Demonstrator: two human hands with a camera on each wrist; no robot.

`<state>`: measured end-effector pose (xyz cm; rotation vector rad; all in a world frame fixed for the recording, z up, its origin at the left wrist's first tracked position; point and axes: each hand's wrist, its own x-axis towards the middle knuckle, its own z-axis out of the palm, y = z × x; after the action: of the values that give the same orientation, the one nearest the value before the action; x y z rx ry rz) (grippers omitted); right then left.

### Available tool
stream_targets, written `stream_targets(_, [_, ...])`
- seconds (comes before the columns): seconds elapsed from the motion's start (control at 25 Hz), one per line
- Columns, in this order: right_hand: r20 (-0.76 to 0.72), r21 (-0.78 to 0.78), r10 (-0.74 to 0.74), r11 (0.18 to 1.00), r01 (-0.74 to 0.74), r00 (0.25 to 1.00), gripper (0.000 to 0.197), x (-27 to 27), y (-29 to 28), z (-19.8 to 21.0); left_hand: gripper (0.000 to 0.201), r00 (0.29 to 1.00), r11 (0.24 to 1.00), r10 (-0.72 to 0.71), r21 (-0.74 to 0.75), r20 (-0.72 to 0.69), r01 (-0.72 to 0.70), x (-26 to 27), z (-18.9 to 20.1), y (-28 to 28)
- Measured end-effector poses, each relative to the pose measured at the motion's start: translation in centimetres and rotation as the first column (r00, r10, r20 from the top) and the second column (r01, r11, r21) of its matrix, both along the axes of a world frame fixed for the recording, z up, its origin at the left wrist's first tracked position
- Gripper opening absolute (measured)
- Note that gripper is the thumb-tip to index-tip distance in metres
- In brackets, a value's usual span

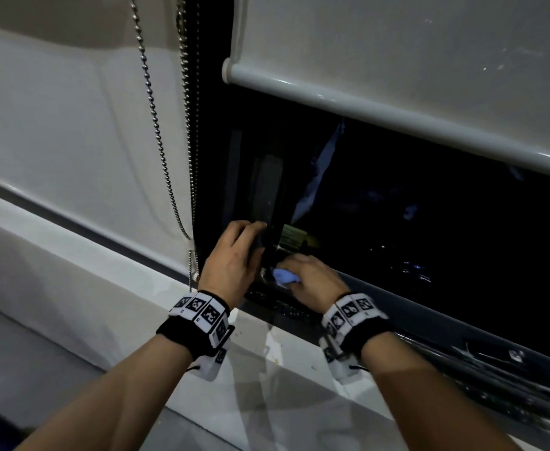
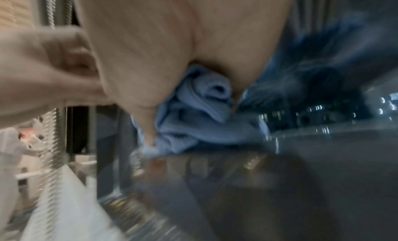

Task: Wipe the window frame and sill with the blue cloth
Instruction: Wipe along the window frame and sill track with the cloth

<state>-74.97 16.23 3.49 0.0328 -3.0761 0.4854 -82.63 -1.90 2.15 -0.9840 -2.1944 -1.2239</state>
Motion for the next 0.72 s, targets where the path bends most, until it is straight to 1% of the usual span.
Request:
stream_targets(0.04, [0.036, 0.026, 0.013, 1.000, -0.014, 0.999, 0.018, 0.4, 1.0, 0.4, 0.042, 1.000, 1.000, 0.008, -0.011, -0.002, -0.008, -0.1, 0.0, 0.1])
stream_targets(0.08, [0.044, 0.089, -0.035, 0.996, 0.031, 0.998, 0.021, 0.3, 2.0, 0.5, 0.041, 1.000, 0.999, 0.023, -0.023, -0.007, -0.023, -0.2, -0.1, 0.2])
stream_targets(0.12, [0.015, 0.150, -0.135, 0.980, 0.131, 0.991, 0.025, -0.1, 2.2, 0.4, 0.041, 0.999, 0.999, 0.037, -0.038, -0.008, -0.037, -0.2, -0.2, 0.3])
stream_targets(0.16, [-0.027, 0.174, -0.227, 0.958, 0.229, 0.973, 0.028, -0.9, 1.9, 0.0, 0.040, 0.999, 0.998, 0.049, -0.049, -0.008, -0.049, -0.2, -0.1, 0.4])
stream_targets(0.2, [-0.050, 0.172, -0.278, 0.944, 0.282, 0.959, 0.029, -1.6, 1.0, -0.4, 0.040, 0.998, 0.996, 0.058, -0.060, -0.009, -0.059, -0.2, -0.1, 0.4])
stream_targets(0.24, [-0.050, 0.160, -0.267, 0.949, 0.271, 0.962, 0.029, -2.1, -0.2, -1.1, 0.040, 0.998, 0.995, 0.067, -0.072, -0.010, -0.068, -0.1, 0.0, 0.4])
stream_targets(0.32, [-0.039, 0.107, -0.122, 0.986, 0.125, 0.992, 0.031, -1.7, -1.1, -1.8, 0.040, 0.996, 0.992, 0.085, -0.095, 0.001, -0.085, -0.1, 0.1, 0.4])
stream_targets(0.4, [0.000, -0.016, -0.003, 1.000, 0.003, 1.000, 0.034, -0.3, 0.6, -1.1, 0.043, 0.996, 0.990, 0.092, -0.108, 0.017, -0.089, -0.1, 0.1, 0.4])
stream_targets(0.44, [0.019, -0.032, -0.003, 0.999, 0.003, 1.000, 0.035, 0.3, 1.6, -0.6, 0.046, 0.996, 0.990, 0.091, -0.109, 0.019, -0.089, 0.0, 0.0, 0.3])
stream_targets(0.48, [0.009, 0.000, -0.046, 0.999, 0.046, 0.999, 0.035, 0.4, 2.7, -0.4, 0.052, 0.996, 0.990, 0.090, -0.109, 0.020, -0.088, 0.0, 0.0, 0.3])
stream_targets(0.56, [-0.076, 0.121, -0.207, 0.969, 0.215, 0.975, 0.037, -0.5, 3.1, -0.6, 0.072, 0.997, 0.990, 0.071, -0.120, 0.029, -0.067, 0.2, -0.2, 0.1])
stream_targets(0.6, [-0.106, 0.151, -0.263, 0.949, 0.277, 0.959, 0.037, -1.2, 2.3, -0.8, 0.082, 0.998, 0.991, 0.058, -0.126, 0.027, -0.055, 0.3, -0.1, 0.0])
stream_targets(0.64, [-0.117, 0.145, -0.281, 0.944, 0.297, 0.952, 0.034, -1.9, 1.1, -1.2, 0.088, 0.998, 0.990, 0.052, -0.133, 0.022, -0.049, 0.4, 0.0, -0.1])
stream_targets(0.68, [-0.115, 0.128, -0.267, 0.951, 0.281, 0.957, 0.030, -2.3, -0.3, -1.4, 0.090, 0.999, 0.989, 0.051, -0.142, 0.016, -0.048, 0.4, 0.1, -0.2])
stream_targets(0.72, [-0.112, 0.108, -0.219, 0.967, 0.231, 0.969, 0.025, -2.2, -1.1, -1.5, 0.090, 0.998, 0.987, 0.054, -0.150, 0.013, -0.051, 0.4, 0.2, -0.3])
